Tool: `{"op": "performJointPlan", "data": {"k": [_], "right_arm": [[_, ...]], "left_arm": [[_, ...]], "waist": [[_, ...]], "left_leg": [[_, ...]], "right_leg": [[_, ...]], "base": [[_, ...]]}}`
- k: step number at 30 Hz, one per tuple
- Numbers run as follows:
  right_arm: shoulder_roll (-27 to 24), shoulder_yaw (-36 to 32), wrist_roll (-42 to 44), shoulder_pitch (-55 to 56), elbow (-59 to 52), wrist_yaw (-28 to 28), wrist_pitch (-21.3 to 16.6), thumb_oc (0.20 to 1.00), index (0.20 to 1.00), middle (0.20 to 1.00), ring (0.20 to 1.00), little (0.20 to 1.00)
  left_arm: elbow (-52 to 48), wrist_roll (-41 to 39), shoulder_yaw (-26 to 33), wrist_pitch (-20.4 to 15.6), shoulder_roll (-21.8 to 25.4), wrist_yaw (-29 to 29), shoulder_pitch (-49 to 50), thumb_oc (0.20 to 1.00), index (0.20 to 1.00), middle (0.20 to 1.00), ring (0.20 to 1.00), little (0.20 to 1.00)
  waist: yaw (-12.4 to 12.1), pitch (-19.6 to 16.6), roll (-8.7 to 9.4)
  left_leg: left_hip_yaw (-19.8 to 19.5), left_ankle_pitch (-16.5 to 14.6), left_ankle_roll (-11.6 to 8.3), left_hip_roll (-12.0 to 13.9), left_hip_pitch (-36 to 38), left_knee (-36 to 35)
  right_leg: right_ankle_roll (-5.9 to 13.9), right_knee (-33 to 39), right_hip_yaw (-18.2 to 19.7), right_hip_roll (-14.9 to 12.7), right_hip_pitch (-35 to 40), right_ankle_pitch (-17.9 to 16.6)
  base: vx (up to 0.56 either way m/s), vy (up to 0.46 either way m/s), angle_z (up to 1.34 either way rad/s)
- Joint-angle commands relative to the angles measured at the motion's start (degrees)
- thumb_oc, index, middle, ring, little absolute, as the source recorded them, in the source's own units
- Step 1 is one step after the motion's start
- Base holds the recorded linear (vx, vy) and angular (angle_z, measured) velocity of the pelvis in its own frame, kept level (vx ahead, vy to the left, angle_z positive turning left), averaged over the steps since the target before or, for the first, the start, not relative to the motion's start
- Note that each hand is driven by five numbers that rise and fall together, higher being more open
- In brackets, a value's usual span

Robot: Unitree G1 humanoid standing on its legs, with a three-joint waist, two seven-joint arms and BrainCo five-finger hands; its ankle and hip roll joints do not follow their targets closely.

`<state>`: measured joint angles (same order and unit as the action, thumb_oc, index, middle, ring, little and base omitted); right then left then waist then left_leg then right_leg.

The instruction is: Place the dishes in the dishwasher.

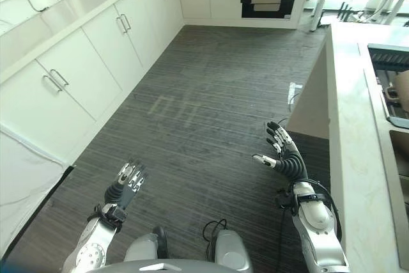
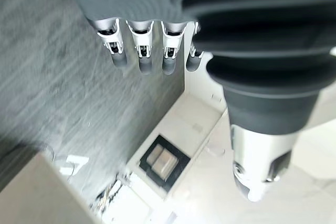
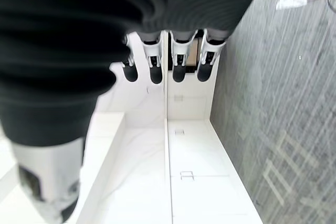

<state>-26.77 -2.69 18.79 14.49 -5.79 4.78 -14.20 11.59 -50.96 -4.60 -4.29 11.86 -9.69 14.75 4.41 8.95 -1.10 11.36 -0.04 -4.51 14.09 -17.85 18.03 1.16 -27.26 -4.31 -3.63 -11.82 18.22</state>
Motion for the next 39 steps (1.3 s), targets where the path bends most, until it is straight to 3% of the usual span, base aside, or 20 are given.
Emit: {"op": "performJointPlan", "data": {"k": [1,5,7,11,13,16,17,18,19,20,21,24,28,30,31,32,33,35,36,39], "right_arm": [[-1.1,-1.3,1.6,-1.9,-4.6,0.1,-3.1,1.000,1.000,1.000,1.000,1.000],[0.2,-1.1,1.8,-1.7,-5.3,-1.2,-2.3,1.000,1.000,1.000,1.000,1.000],[1.9,-0.4,-0.7,-2.1,-5.2,-3.0,-2.0,1.000,1.000,1.000,1.000,1.000],[3.6,-0.4,-1.3,-1.2,-5.2,-4.3,-1.7,1.000,1.000,1.000,1.000,1.000],[4.2,0.6,-2.4,-1.6,-4.6,-5.0,-1.6,1.000,1.000,1.000,1.000,1.000],[3.6,0.3,-1.7,-1.2,-4.6,-4.5,-1.1,1.000,1.000,1.000,1.000,1.000],[3.3,-0.7,-1.1,0.0,-4.9,-3.1,-1.9,1.000,1.000,1.000,1.000,1.000],[3.0,-1.2,-0.5,1.0,-4.9,-2.4,-2.9,1.000,1.000,1.000,1.000,1.000],[2.8,-1.4,0.0,1.6,-4.8,-2.1,-3.6,1.000,1.000,1.000,1.000,1.000],[2.7,-1.7,1.2,2.2,-4.7,-1.9,-4.2,1.000,1.000,1.000,1.000,1.000],[2.8,-1.8,1.6,2.3,-4.7,-1.8,-4.3,1.000,1.000,1.000,1.000,1.000],[3.1,-1.1,0.5,2.5,-4.3,-3.6,-4.6,1.000,1.000,1.000,1.000,1.000],[2.6,-1.3,-1.6,1.8,-4.9,-6.4,-4.0,1.000,1.000,1.000,1.000,1.000],[1.9,-2.1,-1.6,2.0,-5.4,-7.0,-4.2,1.000,1.000,1.000,1.000,1.000],[1.5,-2.4,-1.9,2.1,-5.5,-7.2,-4.5,1.000,1.000,1.000,1.000,1.000],[0.7,-2.9,-2.1,1.8,-5.6,-7.6,-4.6,1.000,1.000,1.000,1.000,1.000],[0.1,-3.3,-2.5,1.5,-5.7,-8.3,-4.9,1.000,1.000,1.000,1.000,1.000],[-0.7,-3.7,-2.1,0.8,-5.7,-7.9,-5.2,1.000,1.000,1.000,1.000,1.000],[-1.0,-3.9,-2.2,0.3,-5.8,-7.8,-4.9,1.000,1.000,1.000,1.000,1.000],[-1.9,-4.0,-0.9,-1.3,-5.3,-6.9,-4.0,1.000,1.000,1.000,1.000,1.000]], "left_arm": [[-2.8,0.0,2.4,-3.1,3.6,-1.8,-2.2,1.000,1.000,1.000,1.000,1.000],[-3.7,0.0,2.8,-1.7,4.4,-2.4,-3.7,1.000,1.000,1.000,1.000,1.000],[-3.8,1.9,2.5,-1.3,5.3,-1.6,-5.0,1.000,1.000,1.000,1.000,1.000],[-4.6,2.6,2.1,0.5,5.9,-1.6,-6.1,1.000,1.000,1.000,1.000,1.000],[-5.8,3.5,1.8,0.6,5.5,-0.8,-6.0,1.000,1.000,1.000,1.000,1.000],[-7.1,4.0,1.1,0.5,5.8,0.8,-5.7,1.000,1.000,1.000,1.000,1.000],[-7.9,3.9,1.6,1.0,6.2,0.7,-5.7,1.000,1.000,1.000,1.000,1.000],[-8.7,4.3,1.9,0.9,6.6,0.6,-5.4,1.000,1.000,1.000,1.000,1.000],[-8.8,4.6,2.0,0.3,6.7,0.5,-5.1,1.000,1.000,1.000,1.000,1.000],[-9.5,5.2,1.9,-0.8,7.0,0.6,-4.5,1.000,1.000,1.000,1.000,1.000],[-9.9,5.6,1.9,-1.2,7.1,0.6,-4.3,1.000,1.000,1.000,1.000,1.000],[-9.3,8.8,-0.2,-4.5,7.5,1.1,-4.4,1.000,1.000,1.000,1.000,1.000],[-10.1,8.3,0.5,-2.7,7.8,1.3,-6.0,1.000,1.000,1.000,1.000,1.000],[-10.9,8.5,0.4,-3.2,7.7,1.3,-6.1,1.000,1.000,1.000,1.000,1.000],[-11.2,9.2,0.2,-3.9,7.5,1.2,-6.1,1.000,1.000,1.000,1.000,1.000],[-11.6,10.5,0.1,-5.1,7.2,1.3,-6.2,1.000,1.000,1.000,1.000,1.000],[-11.9,11.2,-0.2,-5.9,7.1,1.5,-6.2,1.000,1.000,1.000,1.000,1.000],[-12.6,11.9,-0.7,-7.1,6.7,1.7,-6.3,1.000,1.000,1.000,1.000,1.000],[-12.5,12.7,-0.8,-8.3,6.6,1.6,-6.5,1.000,1.000,1.000,1.000,1.000],[-12.6,12.2,-0.6,-9.8,6.4,2.5,-7.0,1.000,1.000,1.000,1.000,1.000]], "waist": [[1.6,-1.0,0.81],[1.6,-2.1,0.30],[2.3,-2.2,-0.49],[2.5,-1.2,-0.60],[2.4,-0.4,-0.83],[2.8,0.3,-0.50],[3.2,0.7,0.29],[3.2,0.9,1.62],[3.4,1.3,2.56],[3.6,1.6,3.20],[3.6,1.8,3.18],[5.1,1.2,3.99],[6.0,-2.2,2.63],[6.3,-2.9,1.88],[6.3,-3.0,1.77],[5.8,-3.1,2.69],[5.4,-2.6,2.89],[4.7,-1.7,3.49],[4.1,-1.0,4.23],[3.1,0.1,4.67]], "left_leg": [[3.2,-3.2,-0.45,-1.4,2.4,-0.8],[2.2,-5.4,1.11,-4.1,4.1,-0.8],[1.4,-6.7,2.70,-5.3,5.6,-0.8],[1.1,-8.3,4.81,-8.3,7.6,-0.8],[1.0,-9.2,5.34,-9.2,9.2,-0.8],[0.9,-8.9,4.79,-9.6,10.1,-0.8],[1.1,-9.9,4.94,-10.6,11.6,-0.8],[1.3,-12.4,4.91,-12.0,13.7,-0.8],[2.3,-12.9,5.28,-12.7,14.5,-0.8],[2.2,-15.9,5.09,-13.2,17.5,-0.8],[2.3,-16.5,5.31,-13.1,18.1,-0.8],[2.3,-18.3,6.47,-14.5,20.3,-0.8],[4.7,-20.7,6.07,-14.2,25.1,-0.8],[6.3,-15.3,4.15,-13.3,27.4,-0.8],[6.9,-10.4,2.43,-13.2,29.1,-0.8],[7.6,-1.1,0.38,-15.0,30.5,-0.8],[7.1,2.4,-1.32,-14.9,28.2,4.3],[5.9,4.5,-2.47,-13.8,21.8,12.7],[5.4,3.3,-1.73,-12.2,17.0,14.7],[5.0,-0.1,1.38,-12.6,15.8,5.3]], "right_leg": [[2.47,10.1,-5.1,1.2,12.0,-4.0],[4.03,10.1,-5.2,0.4,15.0,-5.4],[6.21,10.1,-6.7,0.2,16.2,-13.2],[7.65,-12.5,-6.8,-2.3,9.2,-20.1],[6.87,-18.0,-7.8,-3.6,3.8,-20.9],[5.77,-4.5,-10.7,0.3,5.0,-17.3],[5.52,7.6,-13.6,0.3,5.8,-18.5],[6.39,10.1,-14.6,-1.9,2.9,-18.0],[6.32,10.1,-15.5,-3.8,-0.4,-19.8],[8.07,10.1,-15.6,-7.2,-5.5,-22.4],[8.22,10.1,-15.4,-7.6,-6.3,-23.2],[7.74,10.1,-11.3,-6.2,-6.5,-22.5],[7.21,10.1,-11.8,-4.3,-3.1,-17.8],[5.66,10.1,-11.9,-3.1,-2.2,-16.1],[4.58,10.1,-11.6,-2.3,-1.5,-15.0],[2.89,10.1,-10.8,-2.3,-1.0,-14.5],[2.01,10.1,-9.9,-1.7,-0.1,-13.6],[0.89,10.1,-8.1,-1.1,1.7,-12.3],[0.66,10.1,-7.2,-1.2,2.9,-11.7],[1.34,10.1,-3.8,-0.5,4.2,-10.9]], "base": [[0.30,0.263,-0.34],[0.30,0.229,-0.30],[0.31,0.248,0.00],[0.21,0.186,0.16],[0.23,0.154,0.00],[0.26,-0.035,-0.27],[0.40,-0.178,-0.29],[0.33,-0.224,-0.40],[0.45,-0.282,-0.41],[0.33,-0.234,-0.43],[0.48,-0.337,-0.13],[0.35,-0.285,0.09],[0.33,-0.188,0.33],[0.22,-0.134,0.07],[0.18,-0.222,-0.01],[0.17,-0.240,-0.21],[0.13,-0.207,-0.41],[0.12,-0.153,-0.52],[0.12,-0.117,-0.70],[0.13,0.004,-1.01]]}}
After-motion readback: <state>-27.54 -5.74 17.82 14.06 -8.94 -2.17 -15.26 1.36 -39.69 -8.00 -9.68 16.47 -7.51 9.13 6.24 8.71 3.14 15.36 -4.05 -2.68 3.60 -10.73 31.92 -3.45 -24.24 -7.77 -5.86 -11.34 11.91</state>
